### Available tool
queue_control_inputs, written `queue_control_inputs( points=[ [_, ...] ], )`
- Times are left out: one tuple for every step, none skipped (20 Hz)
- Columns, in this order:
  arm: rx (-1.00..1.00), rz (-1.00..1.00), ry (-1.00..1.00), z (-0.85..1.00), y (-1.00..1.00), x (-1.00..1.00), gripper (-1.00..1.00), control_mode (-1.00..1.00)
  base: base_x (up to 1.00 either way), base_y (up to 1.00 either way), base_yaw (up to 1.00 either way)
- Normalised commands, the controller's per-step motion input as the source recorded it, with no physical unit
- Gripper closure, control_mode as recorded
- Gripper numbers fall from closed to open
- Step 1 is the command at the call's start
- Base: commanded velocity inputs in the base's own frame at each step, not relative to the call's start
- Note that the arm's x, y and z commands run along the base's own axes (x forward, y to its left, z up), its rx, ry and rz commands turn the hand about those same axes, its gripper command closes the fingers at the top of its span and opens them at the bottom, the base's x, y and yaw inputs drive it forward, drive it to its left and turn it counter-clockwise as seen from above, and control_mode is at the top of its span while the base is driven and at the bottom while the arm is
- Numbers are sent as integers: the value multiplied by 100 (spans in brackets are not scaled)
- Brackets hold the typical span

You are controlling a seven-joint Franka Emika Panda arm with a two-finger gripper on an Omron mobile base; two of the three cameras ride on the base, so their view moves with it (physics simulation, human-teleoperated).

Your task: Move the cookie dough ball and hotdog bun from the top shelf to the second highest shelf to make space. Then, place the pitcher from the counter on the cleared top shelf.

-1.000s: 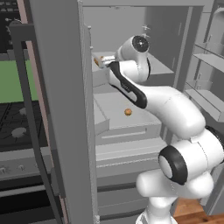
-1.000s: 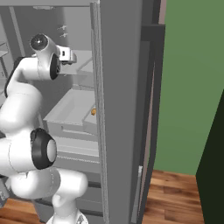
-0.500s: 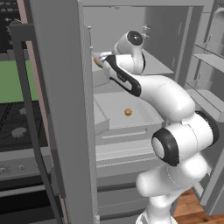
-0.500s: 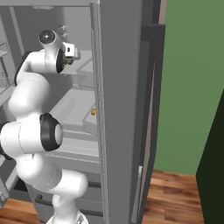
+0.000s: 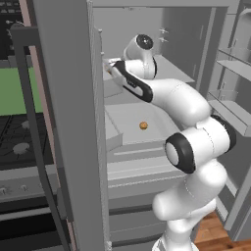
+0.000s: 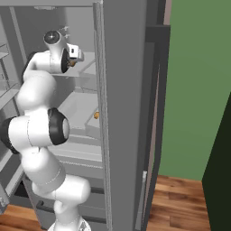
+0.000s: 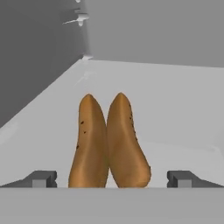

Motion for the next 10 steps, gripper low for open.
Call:
queue_control_inputs(
  points=[
    [0, 0, 1, -12, 11, 31, -100, -100, 0, 0, 0],
    [0, 0, 1, -9, 6, 31, -100, -100, 0, 0, 0],
    [0, 0, 0, 0, 0, 28, -100, -100, 0, 0, 0],
    [0, 0, 0, 0, 0, 20, -100, -100, 0, 0, 0],
    [0, 0, 0, 0, 0, 15, -100, -100, 0, 0, 0],
    [0, 0, 0, 0, 0, 8, -100, -100, 0, 0, 0],
    [0, 0, 0, 0, 0, 4, -100, -100, 0, 0, 0],
    [0, 0, 0, 0, 0, 5, -100, -100, 0, 0, 0],
    [0, 0, 0, 0, 0, 6, -100, -100, 0, 0, 0],
    [0, 0, 0, 0, 0, 9, -100, -100, 0, 0, 0]
  ],
)
